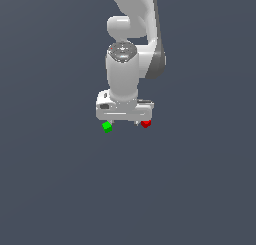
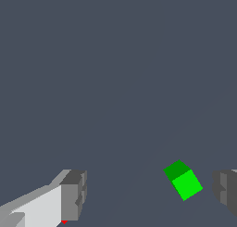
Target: Stack the red cube on top of the green cube.
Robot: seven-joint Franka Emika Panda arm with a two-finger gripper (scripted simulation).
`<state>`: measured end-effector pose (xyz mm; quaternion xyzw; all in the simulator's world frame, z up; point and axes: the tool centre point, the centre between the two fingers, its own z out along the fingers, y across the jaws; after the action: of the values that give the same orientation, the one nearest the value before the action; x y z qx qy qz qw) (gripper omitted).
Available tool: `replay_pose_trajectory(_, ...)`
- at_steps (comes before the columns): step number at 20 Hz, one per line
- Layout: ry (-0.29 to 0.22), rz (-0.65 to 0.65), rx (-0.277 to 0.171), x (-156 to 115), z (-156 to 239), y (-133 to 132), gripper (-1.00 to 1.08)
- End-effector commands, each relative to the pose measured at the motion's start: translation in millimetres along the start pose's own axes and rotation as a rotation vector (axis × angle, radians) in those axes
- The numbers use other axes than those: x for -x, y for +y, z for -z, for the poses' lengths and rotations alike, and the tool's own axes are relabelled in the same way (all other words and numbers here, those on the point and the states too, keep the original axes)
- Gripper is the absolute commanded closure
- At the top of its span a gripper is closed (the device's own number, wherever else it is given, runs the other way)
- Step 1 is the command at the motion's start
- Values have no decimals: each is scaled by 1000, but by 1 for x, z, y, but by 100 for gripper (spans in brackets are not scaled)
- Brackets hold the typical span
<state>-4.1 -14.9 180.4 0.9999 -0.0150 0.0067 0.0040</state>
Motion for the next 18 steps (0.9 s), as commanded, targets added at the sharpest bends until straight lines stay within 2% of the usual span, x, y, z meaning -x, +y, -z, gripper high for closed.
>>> replay_pose_trajectory(1, 0, 0, 0, 0, 0, 0, -92)
replay_pose_trajectory(9, -1, 72, -1, 7, -10, -14, -92)
replay_pose_trajectory(18, -4, 324, -6, 41, -45, -60, -92)
